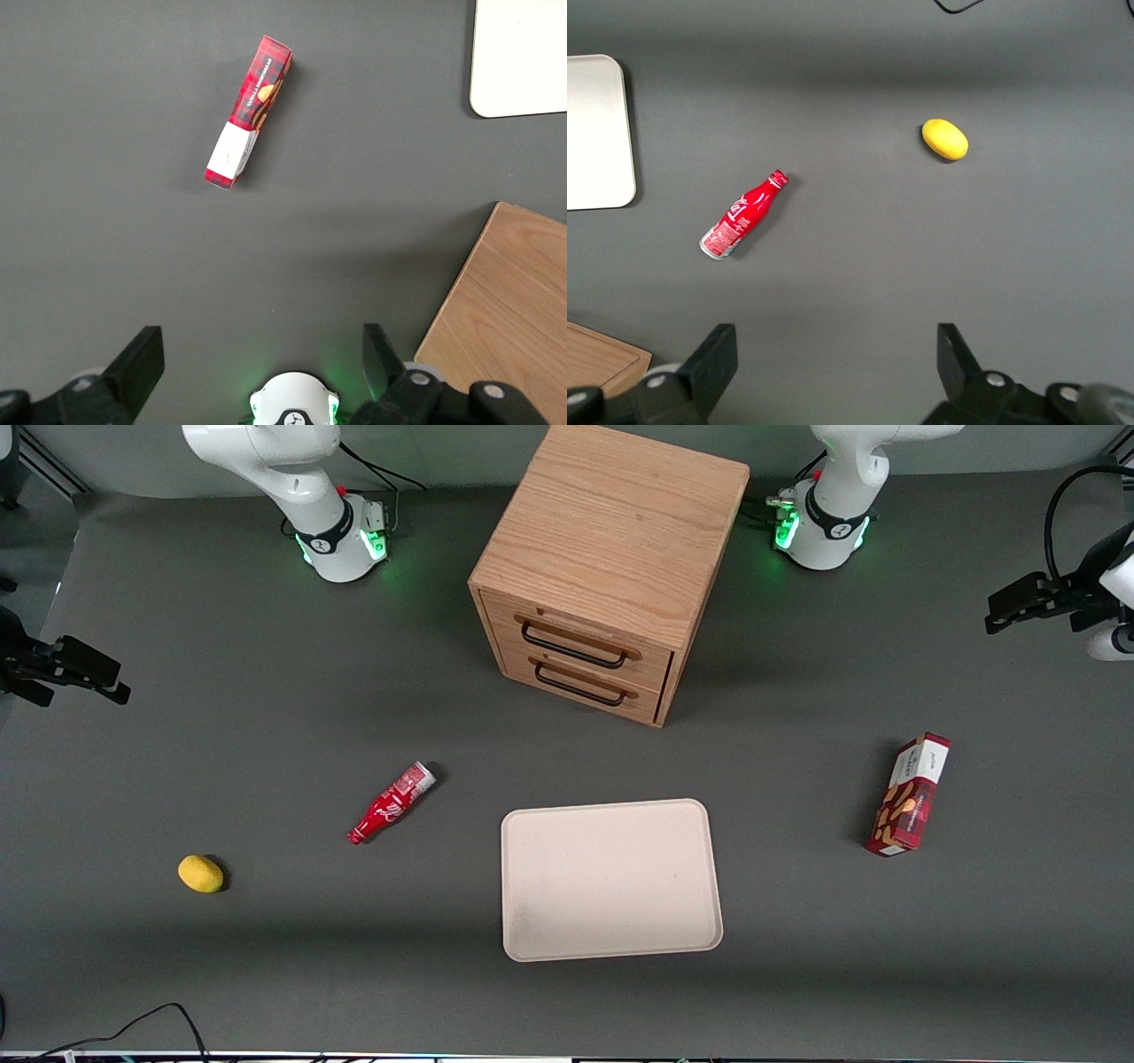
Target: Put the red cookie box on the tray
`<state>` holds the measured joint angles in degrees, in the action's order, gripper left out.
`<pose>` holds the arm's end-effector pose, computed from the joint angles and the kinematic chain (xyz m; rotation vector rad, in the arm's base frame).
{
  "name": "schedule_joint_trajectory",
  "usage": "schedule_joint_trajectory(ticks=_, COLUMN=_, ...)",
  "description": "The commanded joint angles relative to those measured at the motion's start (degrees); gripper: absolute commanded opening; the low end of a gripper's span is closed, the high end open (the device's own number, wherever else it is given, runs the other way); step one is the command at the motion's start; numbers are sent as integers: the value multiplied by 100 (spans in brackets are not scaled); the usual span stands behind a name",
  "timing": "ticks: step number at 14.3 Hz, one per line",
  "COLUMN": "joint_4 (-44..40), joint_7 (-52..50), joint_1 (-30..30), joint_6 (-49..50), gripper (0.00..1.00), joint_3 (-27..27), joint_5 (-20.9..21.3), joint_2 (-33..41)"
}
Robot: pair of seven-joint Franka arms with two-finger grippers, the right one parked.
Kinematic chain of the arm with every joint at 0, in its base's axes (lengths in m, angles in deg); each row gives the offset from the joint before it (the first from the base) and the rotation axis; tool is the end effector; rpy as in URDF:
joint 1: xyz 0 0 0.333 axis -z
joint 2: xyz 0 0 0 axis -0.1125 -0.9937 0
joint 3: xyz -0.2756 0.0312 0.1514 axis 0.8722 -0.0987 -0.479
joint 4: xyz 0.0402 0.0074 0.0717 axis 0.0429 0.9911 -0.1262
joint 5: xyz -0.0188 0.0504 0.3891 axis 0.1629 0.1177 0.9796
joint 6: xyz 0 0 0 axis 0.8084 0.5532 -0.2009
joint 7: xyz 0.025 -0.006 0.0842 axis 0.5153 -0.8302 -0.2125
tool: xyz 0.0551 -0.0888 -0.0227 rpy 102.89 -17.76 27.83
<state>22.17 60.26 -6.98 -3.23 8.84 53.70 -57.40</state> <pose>0.5143 0.0018 0.6292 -3.1134 0.0068 0.2174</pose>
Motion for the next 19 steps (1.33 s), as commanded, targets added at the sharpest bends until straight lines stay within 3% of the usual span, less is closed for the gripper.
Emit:
schedule_joint_trajectory(ticks=1, joint_4=-184, joint_7=-59, joint_1=70, joint_6=200, gripper=100, joint_3=-31, joint_5=42, joint_2=-63)
schedule_joint_trajectory(ticks=19, joint_4=-202, joint_7=-14, joint_1=61, joint_6=201, gripper=100, joint_3=-48, joint_5=24, joint_2=-28)
